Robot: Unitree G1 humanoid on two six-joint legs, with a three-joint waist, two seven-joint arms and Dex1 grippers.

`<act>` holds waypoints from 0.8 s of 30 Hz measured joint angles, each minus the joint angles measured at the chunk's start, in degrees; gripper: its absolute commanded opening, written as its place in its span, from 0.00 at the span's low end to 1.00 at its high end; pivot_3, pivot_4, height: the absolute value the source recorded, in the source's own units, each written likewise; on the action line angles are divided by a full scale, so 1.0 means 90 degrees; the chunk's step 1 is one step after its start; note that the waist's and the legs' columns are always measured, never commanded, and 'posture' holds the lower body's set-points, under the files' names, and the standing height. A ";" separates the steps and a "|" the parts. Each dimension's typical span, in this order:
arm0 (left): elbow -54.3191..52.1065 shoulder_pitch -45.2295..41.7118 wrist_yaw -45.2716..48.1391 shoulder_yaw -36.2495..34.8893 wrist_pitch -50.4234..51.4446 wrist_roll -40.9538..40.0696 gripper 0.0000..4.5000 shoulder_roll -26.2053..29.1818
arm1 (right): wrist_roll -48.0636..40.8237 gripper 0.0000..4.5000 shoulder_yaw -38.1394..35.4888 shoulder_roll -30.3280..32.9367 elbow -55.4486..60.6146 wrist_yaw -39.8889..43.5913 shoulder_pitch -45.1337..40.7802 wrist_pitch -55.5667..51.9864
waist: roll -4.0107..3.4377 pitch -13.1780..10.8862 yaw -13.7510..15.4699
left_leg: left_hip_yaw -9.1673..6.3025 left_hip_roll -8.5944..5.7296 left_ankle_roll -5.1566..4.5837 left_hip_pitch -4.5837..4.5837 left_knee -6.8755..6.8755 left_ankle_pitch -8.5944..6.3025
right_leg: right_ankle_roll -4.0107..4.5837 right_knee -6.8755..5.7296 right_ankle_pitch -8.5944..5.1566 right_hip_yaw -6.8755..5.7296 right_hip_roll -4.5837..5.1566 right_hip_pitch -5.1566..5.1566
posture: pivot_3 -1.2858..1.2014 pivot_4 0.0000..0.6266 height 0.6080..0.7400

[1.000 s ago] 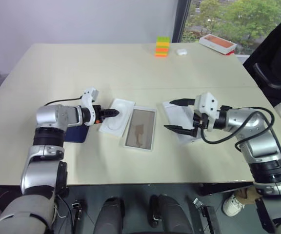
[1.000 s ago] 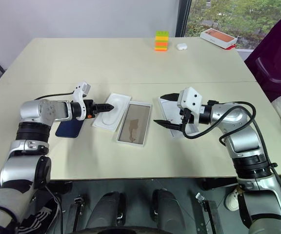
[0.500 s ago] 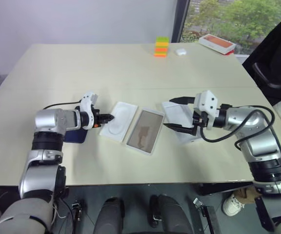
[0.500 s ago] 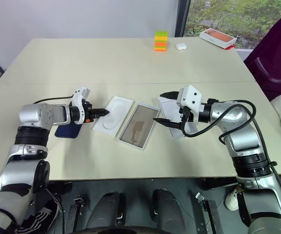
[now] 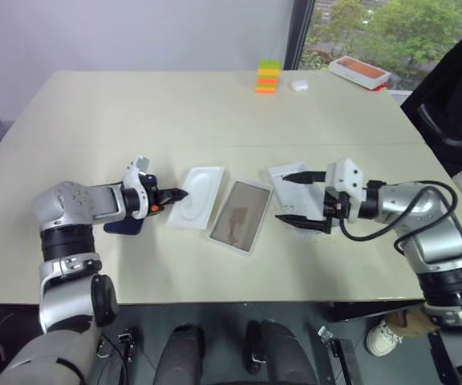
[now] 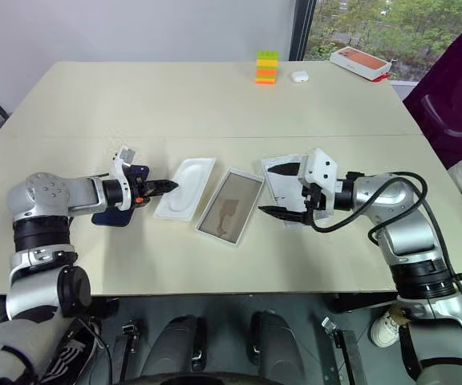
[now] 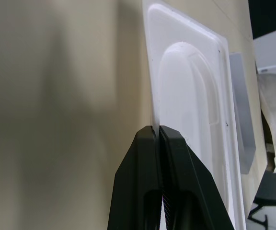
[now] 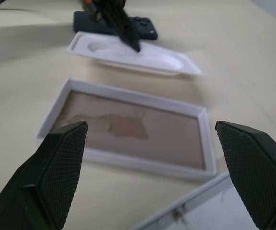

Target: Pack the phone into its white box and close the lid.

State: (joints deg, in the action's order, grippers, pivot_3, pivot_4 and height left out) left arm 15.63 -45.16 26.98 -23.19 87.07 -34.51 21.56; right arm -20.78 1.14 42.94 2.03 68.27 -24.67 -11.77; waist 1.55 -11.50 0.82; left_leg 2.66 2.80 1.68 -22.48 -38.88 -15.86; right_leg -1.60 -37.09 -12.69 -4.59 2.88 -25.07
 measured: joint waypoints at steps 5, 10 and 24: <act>-0.0895 -0.0110 -0.0363 0.0255 0.0382 -0.0086 0.00 -0.0647 | -0.0168 1.00 -0.0366 0.0281 -0.0027 0.0383 0.0388 0.0229 | 0.0001 0.0000 -0.0034 | 0.0001 -0.0001 0.0000 0.0005 0.0000 0.0000 | -0.0001 -0.0001 0.0000 0.0004 -0.0003 0.0001 | 0.52 0.24 1.00; -0.1092 -0.0282 -0.0630 0.0669 0.0370 -0.0004 0.00 -0.0913 | -0.0168 1.00 -0.0527 0.0365 -0.0135 0.0383 0.0462 0.0218 | 0.0001 -0.0001 -0.0053 | -0.0003 0.0006 0.0000 0.0007 0.0004 0.0000 | 0.0000 -0.0002 -0.0001 0.0003 -0.0013 -0.0001 | 0.52 0.24 1.00; -0.1355 0.0046 -0.0869 0.1892 -0.0256 0.0322 0.00 -0.1038 | -0.0154 1.00 -0.0525 0.0354 -0.0129 0.0052 0.0461 0.0221 | 0.0001 -0.0001 -0.0016 | -0.0001 0.0004 0.0000 0.0005 0.0002 0.0000 | -0.0001 0.0000 -0.0001 0.0004 -0.0010 -0.0001 | 0.52 0.24 1.00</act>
State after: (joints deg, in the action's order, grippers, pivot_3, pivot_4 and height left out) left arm 3.44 -44.75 19.16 -6.16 84.76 -31.62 12.22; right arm -22.17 -3.59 46.12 0.87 68.73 -20.53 -9.78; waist 1.56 -11.50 0.68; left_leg 2.65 2.83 1.68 -22.43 -38.86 -15.86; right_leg -1.60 -37.09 -12.70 -4.55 2.78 -25.08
